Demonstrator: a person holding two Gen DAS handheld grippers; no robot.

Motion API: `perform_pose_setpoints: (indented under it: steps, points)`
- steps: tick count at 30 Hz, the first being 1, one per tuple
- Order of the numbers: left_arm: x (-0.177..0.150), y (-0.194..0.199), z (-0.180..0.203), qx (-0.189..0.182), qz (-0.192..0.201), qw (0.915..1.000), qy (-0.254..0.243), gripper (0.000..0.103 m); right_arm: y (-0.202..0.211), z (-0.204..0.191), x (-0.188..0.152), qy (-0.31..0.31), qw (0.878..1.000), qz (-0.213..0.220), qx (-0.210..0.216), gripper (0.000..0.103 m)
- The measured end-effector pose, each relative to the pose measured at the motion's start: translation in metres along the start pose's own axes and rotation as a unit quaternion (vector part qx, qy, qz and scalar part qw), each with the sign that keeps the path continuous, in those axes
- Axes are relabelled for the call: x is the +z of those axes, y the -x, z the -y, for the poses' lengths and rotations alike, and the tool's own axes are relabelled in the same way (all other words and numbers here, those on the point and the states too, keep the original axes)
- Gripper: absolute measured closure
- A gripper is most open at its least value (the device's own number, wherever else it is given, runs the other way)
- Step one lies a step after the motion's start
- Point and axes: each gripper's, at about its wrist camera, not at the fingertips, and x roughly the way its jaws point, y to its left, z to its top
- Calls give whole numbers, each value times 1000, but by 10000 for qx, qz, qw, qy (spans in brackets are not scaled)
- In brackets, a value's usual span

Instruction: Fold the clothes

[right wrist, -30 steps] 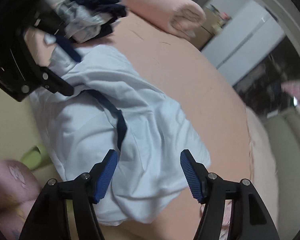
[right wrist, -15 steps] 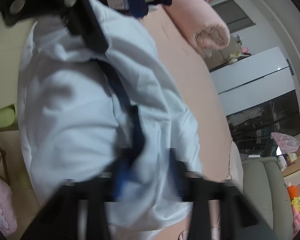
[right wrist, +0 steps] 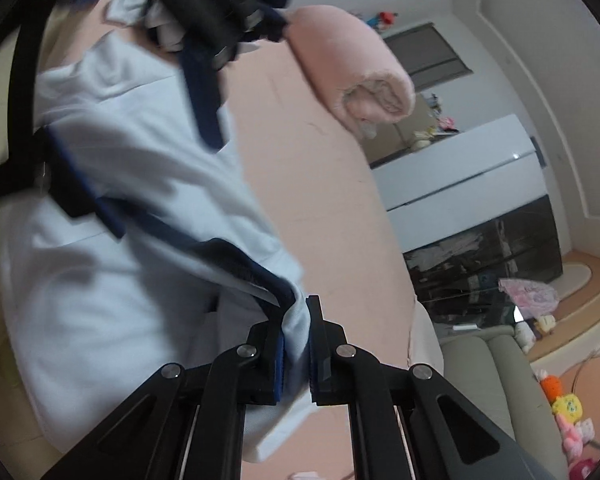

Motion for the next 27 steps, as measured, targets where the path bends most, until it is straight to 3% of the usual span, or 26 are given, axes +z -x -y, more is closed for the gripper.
perform_pose_setpoints:
  steps: [8,11,14,17,22,24,26,27]
  points:
    - [7,-24,-8,-258,39,9994,238,47,2,25,-8,-522,9986,-109,9,98]
    - [5,-28,2,-53,21,10000,68,47,-1,28,-9,-676,9975,-199,107,98]
    - [6,-35,7,357,-121,9991,218,47,1,29,-8,-776,9967,-169,152,98]
    - [4,-48,11,426,-305,9982,307,47,12,29,-5,-788,9968,-26,134,98]
    - [-12,-69,7,843,-635,9936,396,47,18,29,-4,-611,9981,62,-18,98]
    - [-18,-64,4,945,-620,9926,437,54,21,27,-5,-594,9982,51,6,98]
    - [-21,-58,2,1161,-540,9909,411,79,22,23,-6,-561,9984,11,46,98]
    - [-23,-55,1,1281,-489,9897,408,83,22,20,-7,-534,9985,-23,92,98]
